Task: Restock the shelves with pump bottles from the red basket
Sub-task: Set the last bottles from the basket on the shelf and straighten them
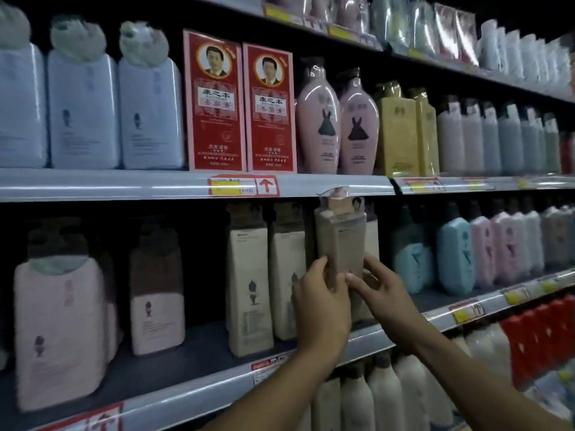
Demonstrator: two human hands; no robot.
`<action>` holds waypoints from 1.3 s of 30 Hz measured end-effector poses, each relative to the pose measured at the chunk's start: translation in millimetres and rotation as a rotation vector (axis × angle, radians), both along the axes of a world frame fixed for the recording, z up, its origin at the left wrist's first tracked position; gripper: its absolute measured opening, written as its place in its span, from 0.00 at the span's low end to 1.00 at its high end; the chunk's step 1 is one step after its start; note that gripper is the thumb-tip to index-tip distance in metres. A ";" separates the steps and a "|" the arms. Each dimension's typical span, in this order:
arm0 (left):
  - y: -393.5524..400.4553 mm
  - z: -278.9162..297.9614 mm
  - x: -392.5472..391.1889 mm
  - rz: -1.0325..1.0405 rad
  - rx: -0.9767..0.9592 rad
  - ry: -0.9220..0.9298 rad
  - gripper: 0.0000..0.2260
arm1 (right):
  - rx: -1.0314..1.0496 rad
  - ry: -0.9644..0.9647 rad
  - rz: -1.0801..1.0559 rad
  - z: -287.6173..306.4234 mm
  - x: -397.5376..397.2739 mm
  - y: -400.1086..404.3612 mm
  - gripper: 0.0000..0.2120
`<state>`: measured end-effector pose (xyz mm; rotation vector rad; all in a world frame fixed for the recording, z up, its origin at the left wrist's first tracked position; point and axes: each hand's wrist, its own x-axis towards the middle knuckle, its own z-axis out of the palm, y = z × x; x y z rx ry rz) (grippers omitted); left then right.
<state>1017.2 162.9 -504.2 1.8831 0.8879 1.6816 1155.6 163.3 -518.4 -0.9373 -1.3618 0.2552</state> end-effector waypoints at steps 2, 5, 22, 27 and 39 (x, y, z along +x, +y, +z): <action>11.2 -3.3 0.4 -0.022 -0.028 0.032 0.20 | 0.020 -0.003 -0.007 -2.4 -3.4 9.2 0.17; 22.0 -12.6 2.7 -0.021 -0.077 0.088 0.19 | 0.018 -0.038 -0.037 -12.0 -7.7 19.2 0.18; 25.7 19.2 9.6 0.060 -0.161 0.410 0.21 | -0.114 -0.198 -0.574 3.1 -39.6 35.4 0.30; 17.6 20.9 12.0 0.060 -0.108 0.438 0.13 | -0.148 -0.129 -0.645 7.3 -39.8 41.9 0.29; 19.5 -5.3 -38.9 0.001 0.082 0.189 0.12 | -0.237 -0.232 -0.707 20.4 -57.1 46.3 0.39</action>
